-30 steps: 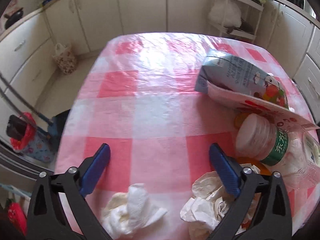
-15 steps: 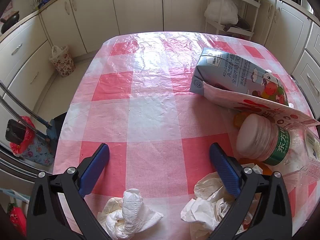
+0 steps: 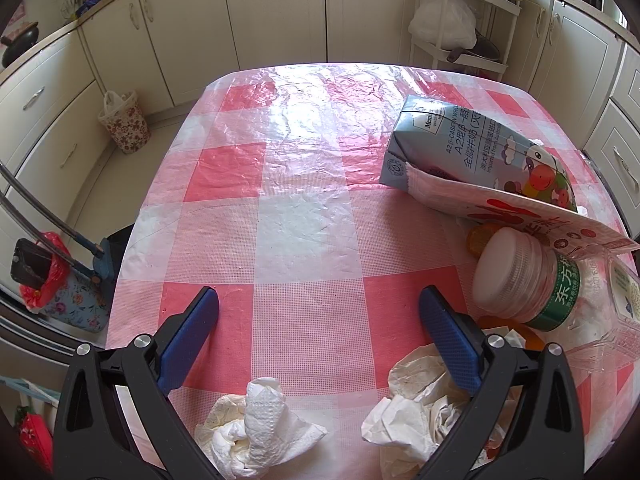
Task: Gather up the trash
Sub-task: 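Move both tools back over the table toward the crumpled tissues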
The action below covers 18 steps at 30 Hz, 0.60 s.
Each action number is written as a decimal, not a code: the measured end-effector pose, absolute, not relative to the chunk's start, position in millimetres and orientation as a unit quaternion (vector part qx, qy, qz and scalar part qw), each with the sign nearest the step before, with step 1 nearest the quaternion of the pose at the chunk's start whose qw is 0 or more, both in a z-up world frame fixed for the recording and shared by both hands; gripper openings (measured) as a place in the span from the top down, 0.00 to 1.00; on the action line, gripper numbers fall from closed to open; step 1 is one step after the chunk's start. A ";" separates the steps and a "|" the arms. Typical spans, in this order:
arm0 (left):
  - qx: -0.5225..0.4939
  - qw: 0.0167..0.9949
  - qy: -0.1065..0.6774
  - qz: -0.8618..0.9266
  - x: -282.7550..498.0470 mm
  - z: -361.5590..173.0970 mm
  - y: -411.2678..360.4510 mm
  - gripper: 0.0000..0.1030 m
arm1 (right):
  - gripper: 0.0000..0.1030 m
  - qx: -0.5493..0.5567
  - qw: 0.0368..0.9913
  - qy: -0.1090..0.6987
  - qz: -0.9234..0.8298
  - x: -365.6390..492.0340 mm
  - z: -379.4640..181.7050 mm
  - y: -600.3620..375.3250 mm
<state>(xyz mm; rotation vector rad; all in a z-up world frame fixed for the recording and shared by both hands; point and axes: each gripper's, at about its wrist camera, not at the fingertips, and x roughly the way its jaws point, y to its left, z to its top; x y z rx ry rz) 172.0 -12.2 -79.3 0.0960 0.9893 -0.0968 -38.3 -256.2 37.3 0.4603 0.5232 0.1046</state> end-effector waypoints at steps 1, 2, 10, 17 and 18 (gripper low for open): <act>0.046 0.878 0.474 -0.046 172.3 -79.2 -13.1 0.07 | 0.12 0.224 0.939 0.257 0.050 -37.5 37.3 -255.3; 0.046 0.878 0.474 -0.046 172.5 -79.2 -13.0 0.07 | 0.12 0.222 0.939 0.259 0.048 -36.5 37.0 -254.8; 0.046 0.878 0.475 -0.046 172.5 -79.1 -12.5 0.07 | 0.12 0.226 0.937 0.262 0.042 -34.5 35.3 -259.3; 0.046 0.878 0.475 -0.047 172.4 -79.1 -12.2 0.07 | 0.12 0.216 0.939 0.263 0.045 -34.4 36.0 -256.0; 0.046 0.878 0.475 -0.046 172.5 -79.1 -12.6 0.07 | 0.12 0.215 0.940 0.261 0.045 -35.5 36.4 -256.1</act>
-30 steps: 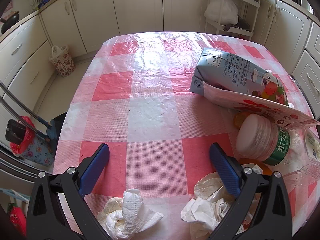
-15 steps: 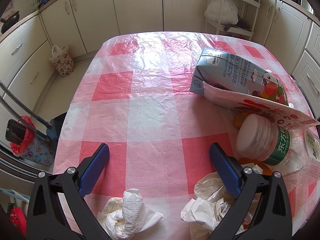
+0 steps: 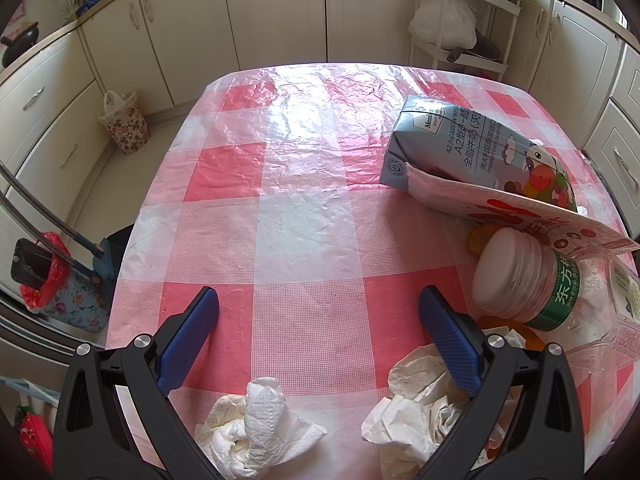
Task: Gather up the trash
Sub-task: 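Move both tools back over the table toward the crumpled tissues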
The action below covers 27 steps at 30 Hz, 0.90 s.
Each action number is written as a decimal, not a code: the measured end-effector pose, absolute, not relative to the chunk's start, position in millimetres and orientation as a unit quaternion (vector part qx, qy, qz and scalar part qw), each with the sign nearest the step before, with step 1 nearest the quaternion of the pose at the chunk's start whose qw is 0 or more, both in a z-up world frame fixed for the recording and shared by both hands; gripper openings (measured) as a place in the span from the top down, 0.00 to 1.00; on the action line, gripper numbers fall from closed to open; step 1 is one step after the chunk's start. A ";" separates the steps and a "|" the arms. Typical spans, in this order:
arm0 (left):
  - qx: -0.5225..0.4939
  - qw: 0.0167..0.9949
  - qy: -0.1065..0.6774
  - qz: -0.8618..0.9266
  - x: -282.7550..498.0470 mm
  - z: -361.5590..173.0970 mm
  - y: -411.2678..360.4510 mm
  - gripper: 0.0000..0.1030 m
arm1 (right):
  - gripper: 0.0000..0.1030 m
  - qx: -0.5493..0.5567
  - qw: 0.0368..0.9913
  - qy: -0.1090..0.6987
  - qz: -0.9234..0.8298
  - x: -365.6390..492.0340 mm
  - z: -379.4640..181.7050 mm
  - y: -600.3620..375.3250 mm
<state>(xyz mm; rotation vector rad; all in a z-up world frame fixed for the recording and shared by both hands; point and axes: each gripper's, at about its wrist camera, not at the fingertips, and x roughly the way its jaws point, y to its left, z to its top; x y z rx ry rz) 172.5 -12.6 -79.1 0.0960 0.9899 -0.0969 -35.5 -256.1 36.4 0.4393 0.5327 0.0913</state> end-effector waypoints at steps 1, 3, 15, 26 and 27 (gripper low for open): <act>0.046 0.878 0.475 -0.046 172.4 -79.1 -12.3 0.07 | 0.12 0.216 0.941 0.259 0.044 -36.7 36.7 -256.8; 0.046 0.878 0.475 -0.046 172.5 -79.1 -12.5 0.07 | 0.12 0.219 0.941 0.256 0.041 -38.6 36.4 -258.5; 0.046 0.878 0.475 -0.047 172.8 -79.1 -12.8 0.07 | 0.11 0.216 0.940 0.259 0.046 -34.2 33.4 -263.2; 0.039 0.874 0.484 -0.034 171.6 -75.4 -3.5 0.06 | 0.11 0.233 0.935 0.263 0.052 -31.3 29.4 -274.2; 0.027 0.878 0.477 -0.027 169.9 -68.8 3.7 0.06 | 0.11 0.234 0.934 0.264 0.052 -31.4 29.1 -274.5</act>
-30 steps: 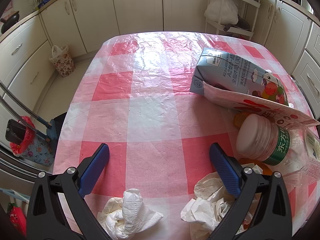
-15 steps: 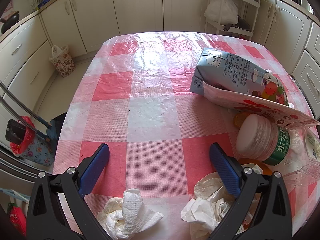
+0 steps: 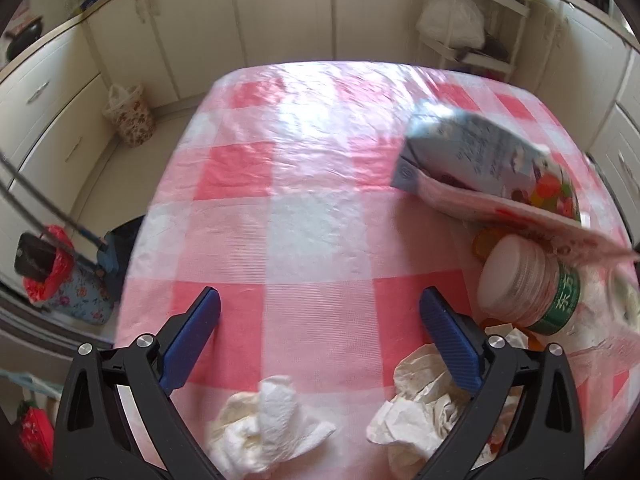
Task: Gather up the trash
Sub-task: 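Move both tools back over the table toward the crumpled tissues, then grasp the white tissue with the left gripper while the right grasps an orange peel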
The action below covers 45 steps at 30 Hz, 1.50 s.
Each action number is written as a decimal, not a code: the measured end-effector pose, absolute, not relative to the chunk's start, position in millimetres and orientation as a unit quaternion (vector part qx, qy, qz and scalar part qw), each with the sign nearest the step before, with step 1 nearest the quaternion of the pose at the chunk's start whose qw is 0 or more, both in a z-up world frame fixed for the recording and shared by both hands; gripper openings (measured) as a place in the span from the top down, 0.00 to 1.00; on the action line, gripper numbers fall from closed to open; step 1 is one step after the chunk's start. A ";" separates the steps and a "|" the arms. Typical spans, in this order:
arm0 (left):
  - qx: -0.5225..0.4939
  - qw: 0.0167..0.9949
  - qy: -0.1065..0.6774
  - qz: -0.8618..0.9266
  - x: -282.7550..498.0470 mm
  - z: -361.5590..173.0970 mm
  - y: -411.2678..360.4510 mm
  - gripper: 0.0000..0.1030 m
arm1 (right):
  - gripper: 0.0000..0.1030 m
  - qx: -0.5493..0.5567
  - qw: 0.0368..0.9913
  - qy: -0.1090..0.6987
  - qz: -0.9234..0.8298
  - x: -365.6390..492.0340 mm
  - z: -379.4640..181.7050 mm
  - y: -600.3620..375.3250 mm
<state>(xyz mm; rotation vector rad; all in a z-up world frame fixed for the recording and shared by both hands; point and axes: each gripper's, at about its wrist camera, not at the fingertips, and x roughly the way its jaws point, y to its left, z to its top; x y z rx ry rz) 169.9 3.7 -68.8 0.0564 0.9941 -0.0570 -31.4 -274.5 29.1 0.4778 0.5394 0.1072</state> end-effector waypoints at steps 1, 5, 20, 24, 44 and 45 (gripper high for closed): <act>0.013 0.886 0.462 -0.023 165.8 -59.5 11.6 0.06 | 0.11 0.234 0.934 0.264 0.053 -31.7 29.0 -274.6; -0.046 0.913 0.405 -0.016 139.1 -19.4 53.1 0.06 | 0.11 0.233 0.934 0.264 0.055 -33.3 29.6 -275.0; 0.003 0.884 0.462 -0.073 87.0 -50.0 75.8 0.30 | 0.10 0.208 0.941 0.262 0.048 -39.2 35.6 -259.1; 0.011 0.874 0.479 -0.077 96.2 -63.1 72.0 0.37 | 0.10 0.204 0.941 0.267 0.045 -36.1 35.0 -257.8; -0.108 0.894 0.409 -0.147 78.3 -10.6 102.6 0.80 | 0.65 0.097 0.863 0.471 0.153 34.8 -42.1 -138.8; -0.109 0.894 0.408 -0.149 77.3 -10.3 103.9 0.80 | 0.68 0.105 0.859 0.480 0.147 40.8 -52.2 -136.0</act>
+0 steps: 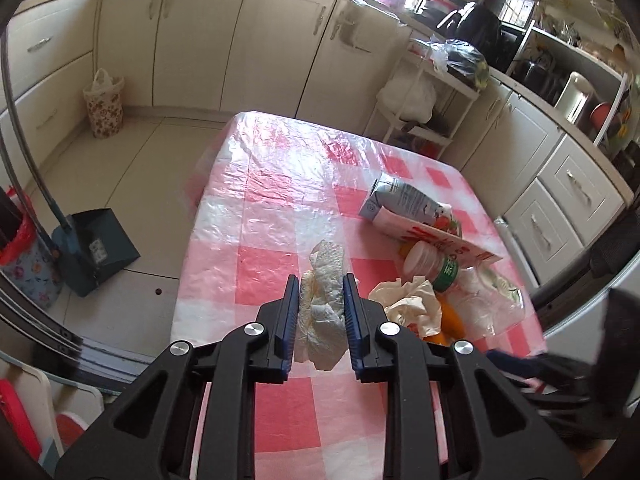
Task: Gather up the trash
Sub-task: 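Grasp the white tissue with the left gripper while the right grasps an orange peel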
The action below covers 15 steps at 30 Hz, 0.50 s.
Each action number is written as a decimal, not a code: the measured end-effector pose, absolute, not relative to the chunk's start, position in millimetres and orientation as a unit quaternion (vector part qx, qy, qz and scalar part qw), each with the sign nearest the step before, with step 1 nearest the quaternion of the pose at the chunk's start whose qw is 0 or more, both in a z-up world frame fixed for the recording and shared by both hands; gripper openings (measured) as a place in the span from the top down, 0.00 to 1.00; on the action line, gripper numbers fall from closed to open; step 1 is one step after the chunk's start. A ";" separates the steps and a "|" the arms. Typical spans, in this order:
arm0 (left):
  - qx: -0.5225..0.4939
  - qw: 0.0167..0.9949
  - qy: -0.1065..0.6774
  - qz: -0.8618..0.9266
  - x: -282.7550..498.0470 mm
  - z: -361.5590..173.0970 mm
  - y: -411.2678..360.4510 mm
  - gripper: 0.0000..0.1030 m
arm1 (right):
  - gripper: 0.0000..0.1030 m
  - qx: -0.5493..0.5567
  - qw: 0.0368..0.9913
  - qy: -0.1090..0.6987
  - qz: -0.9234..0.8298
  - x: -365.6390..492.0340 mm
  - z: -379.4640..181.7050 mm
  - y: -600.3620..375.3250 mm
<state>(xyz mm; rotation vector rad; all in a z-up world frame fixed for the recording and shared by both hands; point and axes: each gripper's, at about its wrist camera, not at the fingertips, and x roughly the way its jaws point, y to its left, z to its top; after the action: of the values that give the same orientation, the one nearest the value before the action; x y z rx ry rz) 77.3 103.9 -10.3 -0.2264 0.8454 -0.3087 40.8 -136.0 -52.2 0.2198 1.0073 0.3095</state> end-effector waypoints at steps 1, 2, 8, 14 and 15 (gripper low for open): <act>-0.108 0.896 0.404 -0.151 75.9 -8.6 104.9 0.80 | 0.70 0.105 0.858 0.483 0.141 44.1 -57.7 -133.7; -0.106 0.897 0.400 -0.154 74.0 -6.8 105.6 0.80 | 0.72 0.105 0.858 0.484 0.133 48.1 -62.4 -132.3; -0.104 0.901 0.385 -0.169 72.2 7.7 104.1 0.79 | 0.74 0.113 0.859 0.486 0.117 66.3 -74.6 -127.8; -0.101 0.904 0.380 -0.171 70.8 12.6 104.5 0.79 | 0.78 0.078 0.866 0.482 0.112 75.7 -76.3 -114.7; -0.100 0.904 0.379 -0.171 70.1 12.5 104.9 0.79 | 0.82 0.080 0.866 0.481 0.113 75.6 -75.7 -115.8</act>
<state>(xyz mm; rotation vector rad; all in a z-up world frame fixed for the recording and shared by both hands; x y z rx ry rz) 70.1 104.9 12.5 -0.2075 0.7833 -0.3536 75.6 -115.8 -75.7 0.1665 1.0075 0.2361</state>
